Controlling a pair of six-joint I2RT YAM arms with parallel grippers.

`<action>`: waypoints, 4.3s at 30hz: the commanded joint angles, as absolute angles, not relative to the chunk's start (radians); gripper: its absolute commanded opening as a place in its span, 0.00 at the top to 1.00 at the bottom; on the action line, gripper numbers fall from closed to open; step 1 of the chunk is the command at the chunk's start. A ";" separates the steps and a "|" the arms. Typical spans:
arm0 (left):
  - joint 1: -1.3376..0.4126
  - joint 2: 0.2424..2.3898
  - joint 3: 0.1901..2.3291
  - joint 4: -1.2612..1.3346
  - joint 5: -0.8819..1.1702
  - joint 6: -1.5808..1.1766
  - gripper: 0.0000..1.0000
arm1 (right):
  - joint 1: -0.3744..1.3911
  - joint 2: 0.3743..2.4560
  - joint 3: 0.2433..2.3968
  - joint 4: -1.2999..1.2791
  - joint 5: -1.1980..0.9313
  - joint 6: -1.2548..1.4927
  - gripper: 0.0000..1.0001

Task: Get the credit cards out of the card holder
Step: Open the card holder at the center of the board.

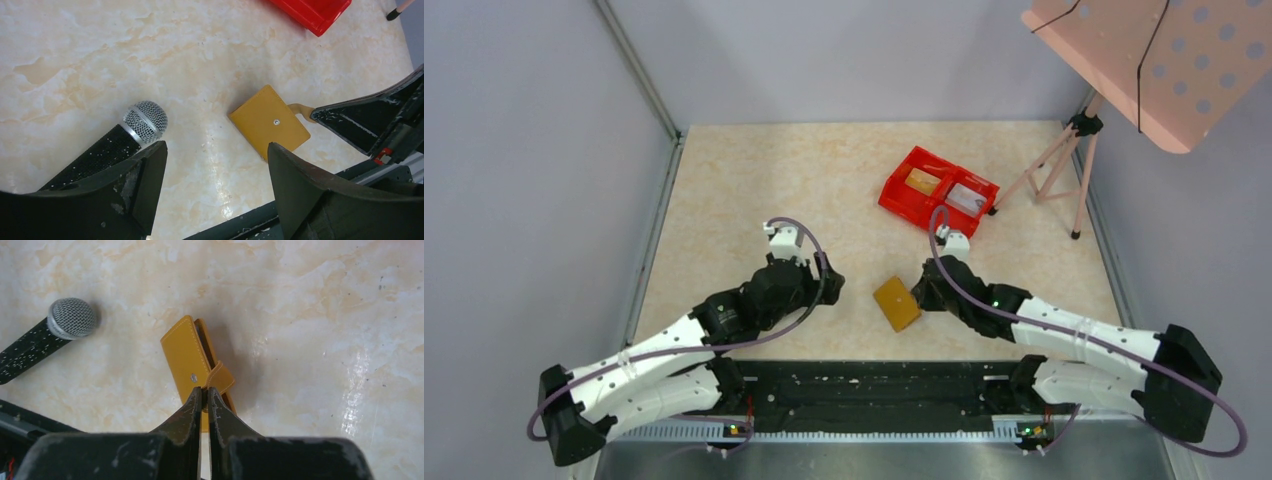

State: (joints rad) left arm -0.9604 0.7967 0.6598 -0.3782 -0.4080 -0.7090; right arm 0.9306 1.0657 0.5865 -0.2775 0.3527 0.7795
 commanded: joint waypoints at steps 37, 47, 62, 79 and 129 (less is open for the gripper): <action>-0.951 1.567 1.064 -0.232 -0.049 -0.741 0.21 | 0.923 0.728 0.451 -0.221 0.282 0.873 1.00; -0.948 1.619 1.079 -0.285 -0.061 -0.724 0.55 | 0.922 0.690 0.446 -0.274 0.325 0.881 1.00; -0.945 1.566 0.963 -0.232 -0.011 -0.707 0.93 | 0.842 0.608 0.404 -0.489 0.434 0.927 0.98; -0.945 1.594 0.926 -0.131 0.095 -0.741 0.99 | 0.836 0.618 0.544 -0.422 0.243 0.830 0.57; -0.944 1.456 1.016 -0.189 0.227 -0.842 0.70 | 0.795 0.825 0.167 0.211 -0.102 0.962 0.78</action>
State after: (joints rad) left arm -0.9470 1.4471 0.9878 -0.2306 0.2379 -0.8207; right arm 0.7879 0.7799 0.1764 0.0906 -0.0662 0.9291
